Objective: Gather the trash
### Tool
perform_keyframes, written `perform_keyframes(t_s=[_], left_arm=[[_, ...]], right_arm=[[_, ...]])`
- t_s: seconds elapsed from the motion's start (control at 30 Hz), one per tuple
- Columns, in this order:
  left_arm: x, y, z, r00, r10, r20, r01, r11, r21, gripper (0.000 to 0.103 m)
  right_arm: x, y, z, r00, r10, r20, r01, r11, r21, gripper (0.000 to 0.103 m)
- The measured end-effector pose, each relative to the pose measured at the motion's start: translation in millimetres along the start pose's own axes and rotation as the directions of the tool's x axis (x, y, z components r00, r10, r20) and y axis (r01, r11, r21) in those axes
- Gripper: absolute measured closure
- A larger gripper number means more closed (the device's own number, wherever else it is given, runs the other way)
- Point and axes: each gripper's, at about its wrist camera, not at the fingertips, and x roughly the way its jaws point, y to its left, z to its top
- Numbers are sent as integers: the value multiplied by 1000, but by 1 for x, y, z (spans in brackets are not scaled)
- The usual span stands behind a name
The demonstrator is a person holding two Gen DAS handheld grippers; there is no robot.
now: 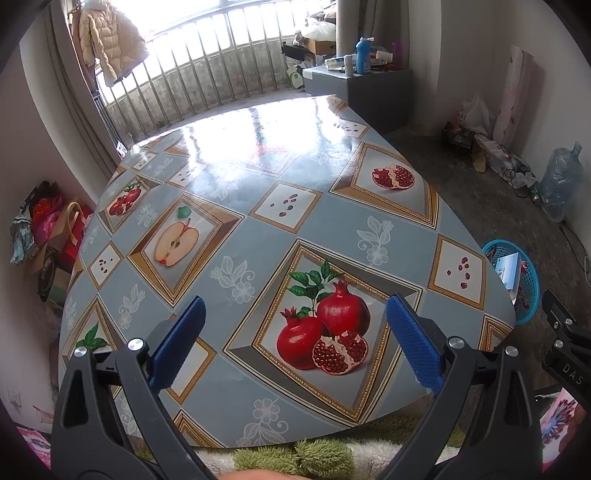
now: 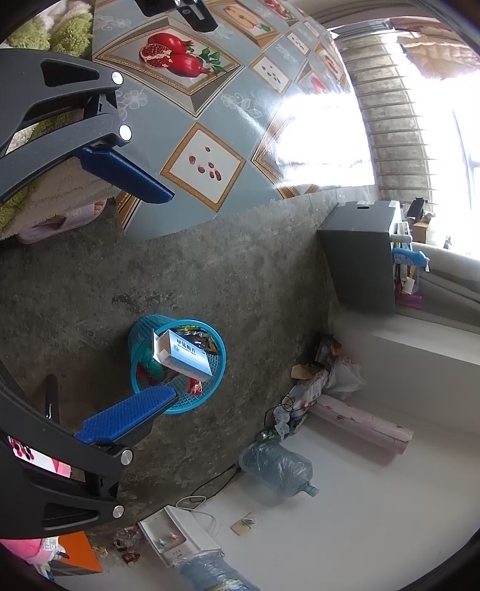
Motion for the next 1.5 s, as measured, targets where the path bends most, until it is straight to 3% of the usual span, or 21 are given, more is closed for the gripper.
perform_keyframes(t_s=[1.5], left_arm=[[-1,-1,0,1000,2,-4,-2,1000,1,9]], right_arm=[[-4,3,0,1000,9,6,-9,1000,4,7]])
